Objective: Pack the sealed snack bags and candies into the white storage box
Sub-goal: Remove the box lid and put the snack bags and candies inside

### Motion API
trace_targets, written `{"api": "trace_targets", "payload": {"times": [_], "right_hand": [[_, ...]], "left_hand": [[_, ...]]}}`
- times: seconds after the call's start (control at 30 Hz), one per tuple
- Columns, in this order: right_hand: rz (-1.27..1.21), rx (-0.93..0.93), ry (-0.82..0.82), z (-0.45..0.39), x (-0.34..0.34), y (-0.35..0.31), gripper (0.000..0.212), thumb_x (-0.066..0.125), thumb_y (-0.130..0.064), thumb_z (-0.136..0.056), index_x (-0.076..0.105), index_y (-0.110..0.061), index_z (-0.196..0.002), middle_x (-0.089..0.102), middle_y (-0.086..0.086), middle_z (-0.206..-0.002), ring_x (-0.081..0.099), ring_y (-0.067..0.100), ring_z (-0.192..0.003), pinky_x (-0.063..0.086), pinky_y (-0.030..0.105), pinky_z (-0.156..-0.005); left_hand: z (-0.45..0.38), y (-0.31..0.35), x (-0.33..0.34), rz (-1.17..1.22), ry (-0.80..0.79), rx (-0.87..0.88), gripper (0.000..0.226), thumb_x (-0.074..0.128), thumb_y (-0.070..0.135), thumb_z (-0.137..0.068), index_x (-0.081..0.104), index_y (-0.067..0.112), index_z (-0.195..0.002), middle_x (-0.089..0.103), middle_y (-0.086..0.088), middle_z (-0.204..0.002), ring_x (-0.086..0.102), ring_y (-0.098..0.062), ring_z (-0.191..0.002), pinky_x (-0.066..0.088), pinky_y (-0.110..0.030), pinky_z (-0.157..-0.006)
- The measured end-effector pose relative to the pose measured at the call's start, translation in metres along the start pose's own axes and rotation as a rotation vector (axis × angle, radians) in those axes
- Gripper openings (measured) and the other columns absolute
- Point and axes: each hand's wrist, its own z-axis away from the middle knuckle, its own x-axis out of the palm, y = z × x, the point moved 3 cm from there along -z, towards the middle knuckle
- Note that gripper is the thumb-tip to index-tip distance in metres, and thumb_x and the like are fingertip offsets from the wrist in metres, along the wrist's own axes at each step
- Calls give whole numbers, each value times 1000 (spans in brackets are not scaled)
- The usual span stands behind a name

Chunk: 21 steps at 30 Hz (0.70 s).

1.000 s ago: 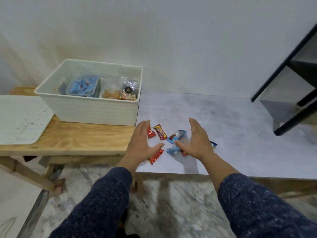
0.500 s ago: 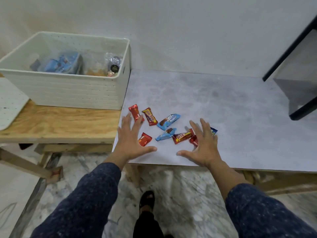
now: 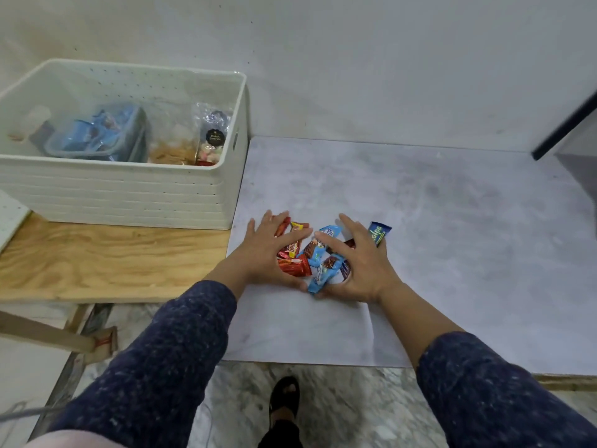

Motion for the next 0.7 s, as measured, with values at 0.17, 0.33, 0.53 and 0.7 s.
{"api": "trace_targets", "payload": {"times": [0.17,0.33,0.53,0.7], "right_hand": [[44,-5,42,-21,5,-11,89,42,-85,-51,36,-55,-134,27,-4,-154,20,30,-144,19,61,-111],[22,-37,276,-27,10,-24,54,54,-74,-60,61,-41,-103,54,-1,-119,50,22,-113,36,45,-94],[35,71,330,-21,14,-29,41,49,-63,-66,63,-31,-87,53,0,-93,54,21,-94,43,34,-74],[-65,130,342,-8,14,-32,29,60,-43,-65,66,-27,-88,49,3,-94,53,20,-80,51,30,-61]], "left_hand": [[-9,-4,-6,92,217,154,84,57,77,-57,53,33,-128,42,-4,-141,32,-26,-135,20,-49,-113],[-8,-11,-1,148,345,183,58,61,61,-67,67,19,-106,60,-10,-114,52,-30,-109,44,-40,-93],[7,-4,2,107,453,151,46,56,52,-76,68,9,-85,64,-11,-87,58,-29,-74,43,-26,-70],[24,1,7,120,473,78,35,63,43,-77,68,8,-82,65,-11,-83,60,-30,-69,40,-22,-65]]}}
